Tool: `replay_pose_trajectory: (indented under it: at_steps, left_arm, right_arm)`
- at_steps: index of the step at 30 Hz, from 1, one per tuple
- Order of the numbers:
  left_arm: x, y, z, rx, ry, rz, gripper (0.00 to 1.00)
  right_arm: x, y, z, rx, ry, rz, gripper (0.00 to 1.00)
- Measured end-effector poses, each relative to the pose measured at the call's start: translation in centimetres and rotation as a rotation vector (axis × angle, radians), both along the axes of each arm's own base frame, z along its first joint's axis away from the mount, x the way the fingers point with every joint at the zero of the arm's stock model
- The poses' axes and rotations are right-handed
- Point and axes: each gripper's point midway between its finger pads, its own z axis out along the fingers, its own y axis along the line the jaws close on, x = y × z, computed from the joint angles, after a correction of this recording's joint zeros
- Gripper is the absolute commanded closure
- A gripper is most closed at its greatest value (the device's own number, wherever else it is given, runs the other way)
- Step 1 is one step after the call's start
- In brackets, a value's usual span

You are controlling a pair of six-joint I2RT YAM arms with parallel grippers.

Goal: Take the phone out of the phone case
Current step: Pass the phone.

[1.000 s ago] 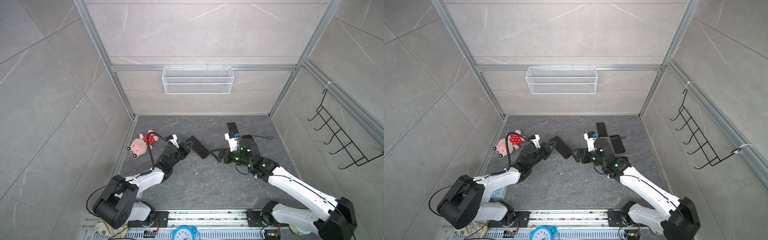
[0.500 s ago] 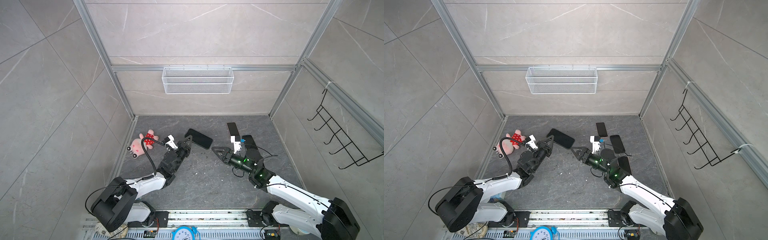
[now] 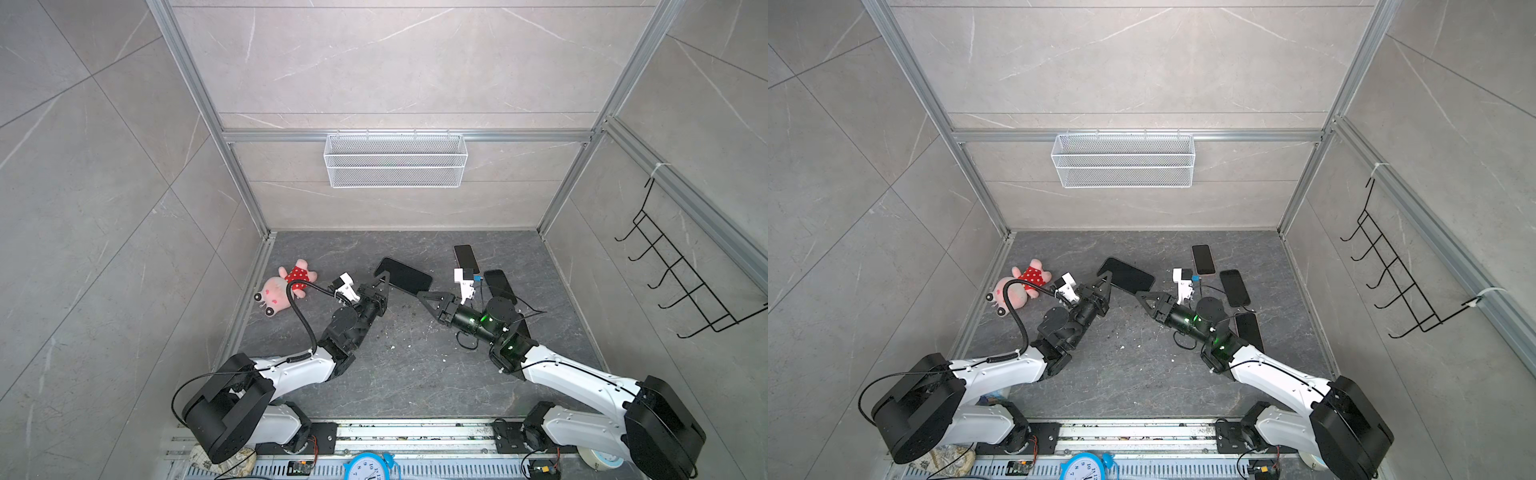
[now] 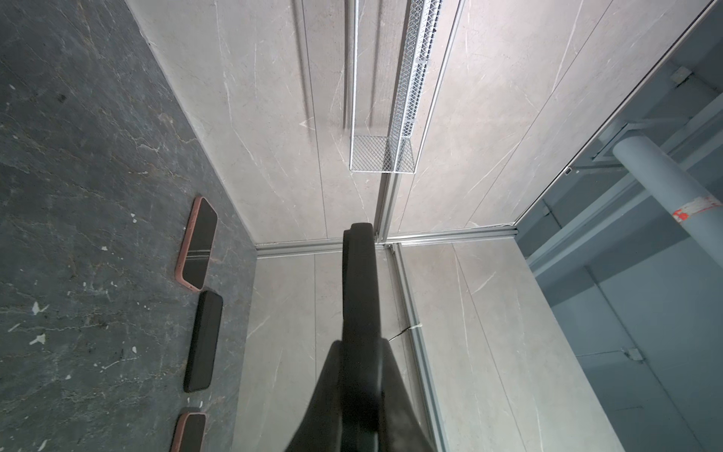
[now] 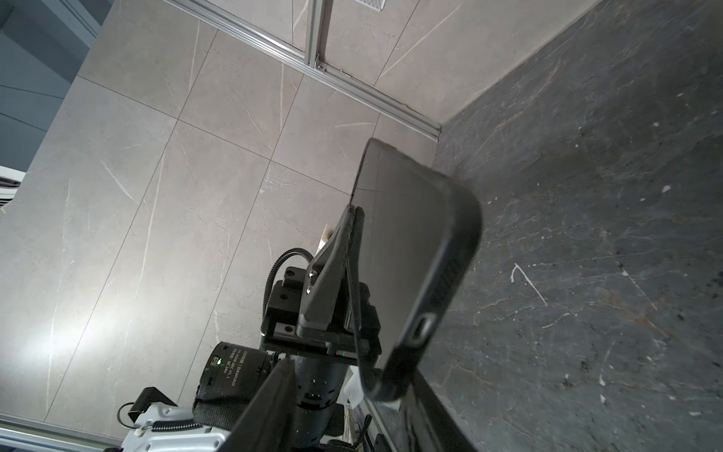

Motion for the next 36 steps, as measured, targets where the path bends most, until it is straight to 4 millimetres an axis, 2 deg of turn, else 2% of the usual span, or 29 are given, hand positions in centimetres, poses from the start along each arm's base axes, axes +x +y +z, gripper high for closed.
replay_pose_trajectory:
  at_steps: [12,24,29,32,36]
  left_arm:
    - [-0.1,-0.1,0.2,-0.023,0.003,0.003,1.0]
    - [-0.2,0.0,0.1,-0.036,0.023,0.001,1.0]
    - [-0.5,0.5,-0.5,-0.011,0.102,-0.003,1.0]
    - [-0.6,0.8,-0.1,0.016,0.14,-0.011,1.0]
    - [-0.5,0.1,0.8,0.047,0.175,-0.053,1.0]
  right_arm:
    - [0.1,0.3,-0.4,-0.003,0.005,0.005,0.77]
    - [-0.1,0.5,-0.6,-0.02,-0.011,0.02,0.98]
    - [-0.4,1.1,-1.0,-0.143,-0.096,0.069,1.0]
    - [-0.6,1.3,-0.9,-0.26,-0.207,0.091,1.0]
    - [-0.6,0.8,-1.0,-0.439,-0.386,0.083,1.0]
